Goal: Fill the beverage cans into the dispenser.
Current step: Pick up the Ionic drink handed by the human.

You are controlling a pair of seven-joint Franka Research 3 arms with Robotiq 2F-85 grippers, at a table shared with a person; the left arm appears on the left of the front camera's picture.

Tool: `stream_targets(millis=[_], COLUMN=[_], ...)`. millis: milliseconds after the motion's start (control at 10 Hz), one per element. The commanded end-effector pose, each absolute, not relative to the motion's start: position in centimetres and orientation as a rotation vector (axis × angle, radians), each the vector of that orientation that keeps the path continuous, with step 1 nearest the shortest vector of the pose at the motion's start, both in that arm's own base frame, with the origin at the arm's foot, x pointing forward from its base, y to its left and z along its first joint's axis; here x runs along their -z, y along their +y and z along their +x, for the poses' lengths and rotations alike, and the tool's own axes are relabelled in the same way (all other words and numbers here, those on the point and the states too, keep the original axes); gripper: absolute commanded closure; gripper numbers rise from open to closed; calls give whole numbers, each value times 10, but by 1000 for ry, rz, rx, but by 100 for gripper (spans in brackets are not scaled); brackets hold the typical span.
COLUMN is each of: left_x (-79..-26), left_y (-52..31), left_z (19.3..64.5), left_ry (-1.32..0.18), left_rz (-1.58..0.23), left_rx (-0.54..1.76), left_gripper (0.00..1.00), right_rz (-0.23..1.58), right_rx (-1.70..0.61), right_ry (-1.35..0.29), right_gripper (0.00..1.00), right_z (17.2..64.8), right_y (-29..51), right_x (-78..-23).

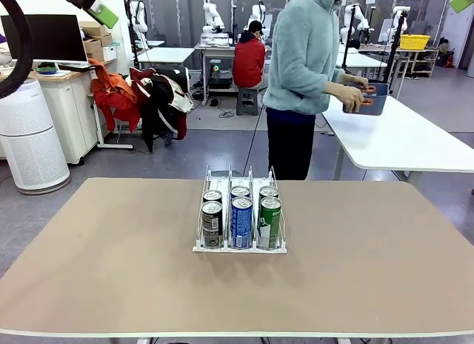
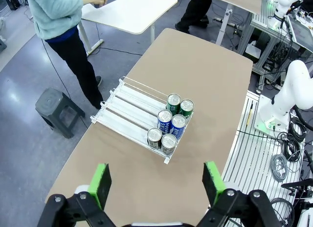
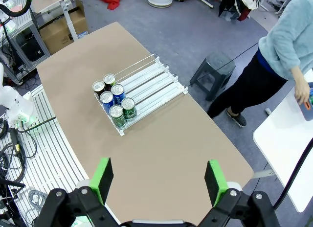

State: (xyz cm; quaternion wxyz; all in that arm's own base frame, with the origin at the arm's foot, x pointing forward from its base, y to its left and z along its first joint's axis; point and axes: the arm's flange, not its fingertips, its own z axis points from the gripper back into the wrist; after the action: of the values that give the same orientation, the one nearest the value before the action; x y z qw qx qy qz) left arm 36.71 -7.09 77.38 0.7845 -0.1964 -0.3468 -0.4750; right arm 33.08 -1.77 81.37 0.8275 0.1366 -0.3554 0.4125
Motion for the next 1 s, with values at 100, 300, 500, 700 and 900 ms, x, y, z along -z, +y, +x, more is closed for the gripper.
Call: stream_targets(millis=[100,300,500,700,900], left_x=[-772,-772,-772,-772,-772], left_y=[-71,-71,-71,-71,-71], left_z=[367,367,367,367,367], left_ry=[-747,-747,-747,-747,-747], left_rz=[-418,-418,-418,-418,-418], left_rx=[1024,1024,1024,1024,1024], left_gripper=[0,0,0,0,0], right_rz=[297,297,297,297,297], right_rx=[-875,-875,-875,-875,-875], right_ry=[-749,-749,-749,-749,-749], right_gripper=[0,0,0,0,0], right_z=[330,330,330,330,330], right_y=[-18,-18,-18,-18,-18], right_x=[-813,-813,-813,-813,-813])
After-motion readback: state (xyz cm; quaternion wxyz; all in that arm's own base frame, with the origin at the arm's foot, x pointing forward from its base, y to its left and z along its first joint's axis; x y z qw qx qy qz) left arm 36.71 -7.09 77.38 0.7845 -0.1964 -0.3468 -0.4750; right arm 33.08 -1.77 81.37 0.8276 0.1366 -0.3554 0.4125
